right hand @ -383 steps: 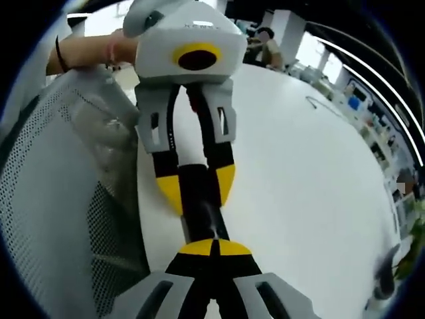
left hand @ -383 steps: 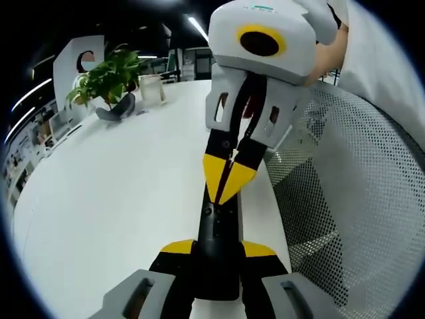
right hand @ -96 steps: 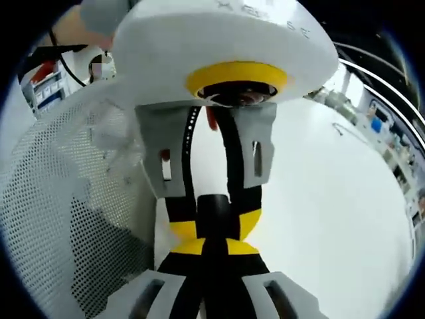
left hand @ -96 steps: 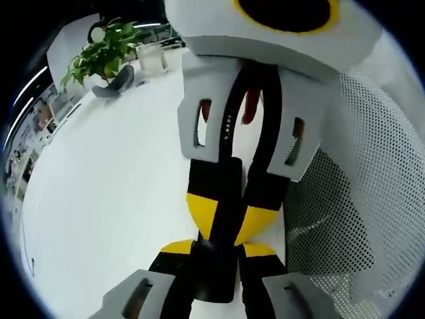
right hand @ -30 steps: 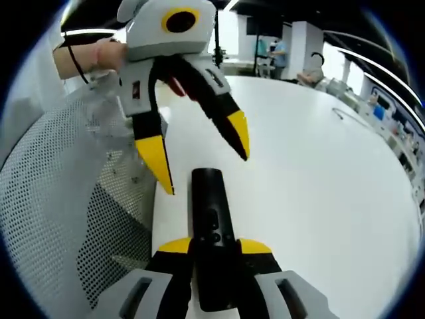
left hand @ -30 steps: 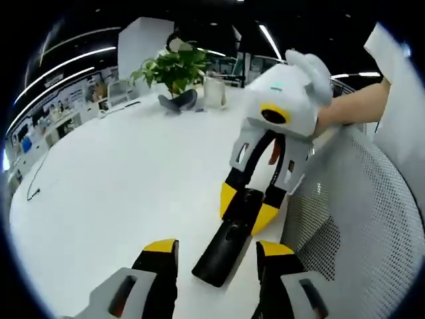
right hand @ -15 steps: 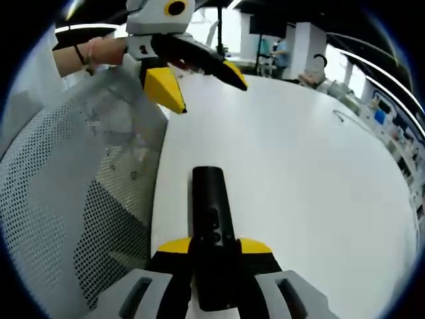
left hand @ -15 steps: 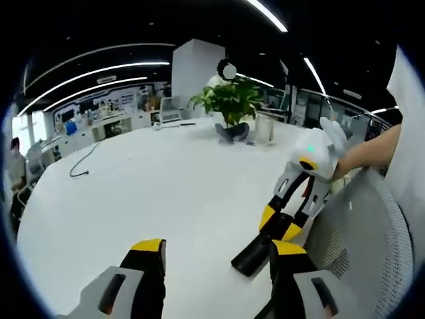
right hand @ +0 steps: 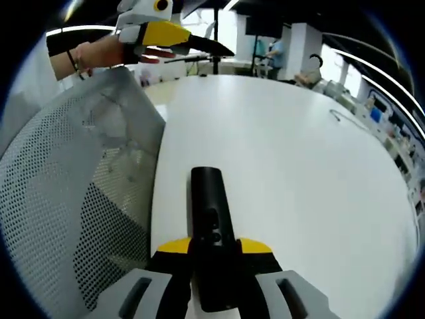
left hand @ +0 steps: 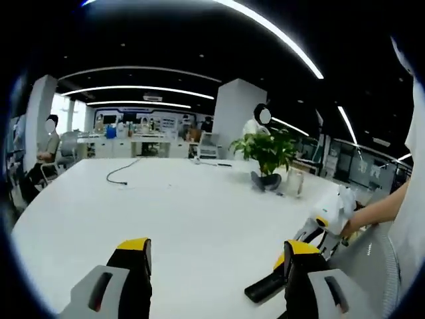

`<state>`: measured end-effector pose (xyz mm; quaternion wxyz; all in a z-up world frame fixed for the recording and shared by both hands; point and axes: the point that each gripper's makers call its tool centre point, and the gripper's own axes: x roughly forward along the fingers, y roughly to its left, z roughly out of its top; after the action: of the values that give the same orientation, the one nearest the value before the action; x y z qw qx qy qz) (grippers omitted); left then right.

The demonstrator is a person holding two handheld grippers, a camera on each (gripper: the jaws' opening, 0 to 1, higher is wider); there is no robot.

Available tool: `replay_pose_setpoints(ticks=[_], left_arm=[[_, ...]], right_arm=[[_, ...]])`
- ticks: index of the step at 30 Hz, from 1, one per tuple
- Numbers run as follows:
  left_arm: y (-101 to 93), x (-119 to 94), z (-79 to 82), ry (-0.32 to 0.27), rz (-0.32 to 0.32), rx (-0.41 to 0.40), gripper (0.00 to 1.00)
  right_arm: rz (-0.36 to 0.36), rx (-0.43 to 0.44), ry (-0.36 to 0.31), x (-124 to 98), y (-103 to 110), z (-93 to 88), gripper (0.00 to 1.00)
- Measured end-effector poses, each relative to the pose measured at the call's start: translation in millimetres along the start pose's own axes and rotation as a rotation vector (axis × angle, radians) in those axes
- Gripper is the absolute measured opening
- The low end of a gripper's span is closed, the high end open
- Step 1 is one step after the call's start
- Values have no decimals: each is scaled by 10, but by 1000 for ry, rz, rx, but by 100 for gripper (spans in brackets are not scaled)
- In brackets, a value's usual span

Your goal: Press the specified remote control buttons in sequence, fully releasing each button before pressing the next.

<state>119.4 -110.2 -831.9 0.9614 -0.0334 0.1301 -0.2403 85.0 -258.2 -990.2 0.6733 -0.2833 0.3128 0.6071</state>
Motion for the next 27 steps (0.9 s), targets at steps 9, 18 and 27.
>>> replay_pose_setpoints(ticks=[9, 18, 27], left_arm=[[120, -218, 232, -155, 116, 60, 89], [313, -455, 345, -311, 237, -47, 100], [426, -509, 120, -278, 329, -50, 100]], right_arm=[[-8, 8, -13, 1, -2, 4, 22], [-16, 11, -53, -1, -2, 11, 23], [-13, 7, -108, -4, -3, 14, 23]])
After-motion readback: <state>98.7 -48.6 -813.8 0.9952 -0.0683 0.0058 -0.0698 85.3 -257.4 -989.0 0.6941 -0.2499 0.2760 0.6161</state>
